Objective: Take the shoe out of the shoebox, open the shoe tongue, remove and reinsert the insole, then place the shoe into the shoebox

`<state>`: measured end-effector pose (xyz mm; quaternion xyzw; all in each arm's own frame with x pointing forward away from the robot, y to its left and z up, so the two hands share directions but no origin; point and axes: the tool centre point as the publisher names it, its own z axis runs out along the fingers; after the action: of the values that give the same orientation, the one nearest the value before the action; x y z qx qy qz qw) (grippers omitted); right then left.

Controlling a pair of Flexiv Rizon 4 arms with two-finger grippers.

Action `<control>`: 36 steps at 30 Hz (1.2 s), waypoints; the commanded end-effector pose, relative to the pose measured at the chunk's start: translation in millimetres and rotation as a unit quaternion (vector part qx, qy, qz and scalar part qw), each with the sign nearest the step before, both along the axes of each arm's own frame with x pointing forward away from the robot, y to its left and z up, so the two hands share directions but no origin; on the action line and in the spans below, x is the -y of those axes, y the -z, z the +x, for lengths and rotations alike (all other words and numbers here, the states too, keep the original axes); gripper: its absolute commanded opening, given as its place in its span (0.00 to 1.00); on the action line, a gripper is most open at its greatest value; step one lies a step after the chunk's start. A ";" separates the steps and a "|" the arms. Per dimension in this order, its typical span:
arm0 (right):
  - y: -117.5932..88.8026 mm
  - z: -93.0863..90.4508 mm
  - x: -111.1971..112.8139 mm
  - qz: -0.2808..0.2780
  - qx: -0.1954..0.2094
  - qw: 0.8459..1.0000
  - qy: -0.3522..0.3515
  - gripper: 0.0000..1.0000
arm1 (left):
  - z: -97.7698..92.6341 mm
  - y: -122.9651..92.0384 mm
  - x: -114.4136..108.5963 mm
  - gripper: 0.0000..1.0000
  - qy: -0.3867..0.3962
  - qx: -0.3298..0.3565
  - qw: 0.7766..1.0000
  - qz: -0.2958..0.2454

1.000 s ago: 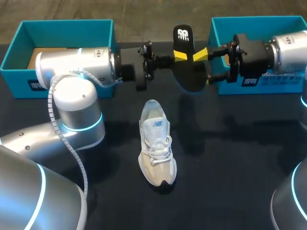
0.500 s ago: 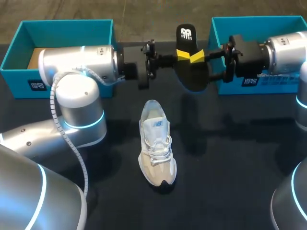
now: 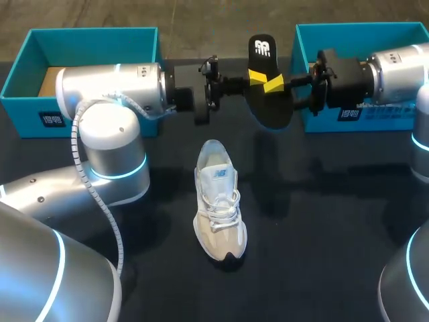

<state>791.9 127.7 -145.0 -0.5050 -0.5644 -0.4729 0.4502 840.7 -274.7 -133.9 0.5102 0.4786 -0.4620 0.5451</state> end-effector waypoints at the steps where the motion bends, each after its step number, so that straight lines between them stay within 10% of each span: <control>1: 1.7 -1.0 1.4 -0.001 0.000 1.000 0.003 0.49 | -2.7 -0.6 -1.0 0.00 0.002 0.000 1.000 -0.002; 13: 2.4 1.9 3.2 -0.003 0.000 1.000 -0.002 0.40 | -4.5 5.6 -4.2 0.00 0.000 -0.006 1.000 0.002; 23: 2.1 1.7 3.7 -0.001 0.001 1.000 -0.002 0.00 | -4.4 5.4 -0.4 0.00 -0.001 -0.006 1.000 0.001; 29: 0.0 0.7 5.1 -0.001 0.010 1.000 -0.002 0.00 | -3.4 5.7 0.1 0.00 -0.004 -0.008 1.000 0.002; 31: -1.0 0.7 5.4 -0.001 0.012 1.000 -0.002 0.00 | -2.2 5.6 0.0 1.00 -0.009 -0.014 1.000 0.000; 36: -0.6 0.5 7.1 -0.004 0.022 1.000 0.002 0.00 | -3.1 2.6 -7.9 1.00 0.006 -0.033 0.999 0.012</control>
<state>794.8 121.1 -145.2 -0.4963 -0.5751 -0.4802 0.4385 836.0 -273.7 -140.1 0.4955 0.4943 -0.4785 0.5303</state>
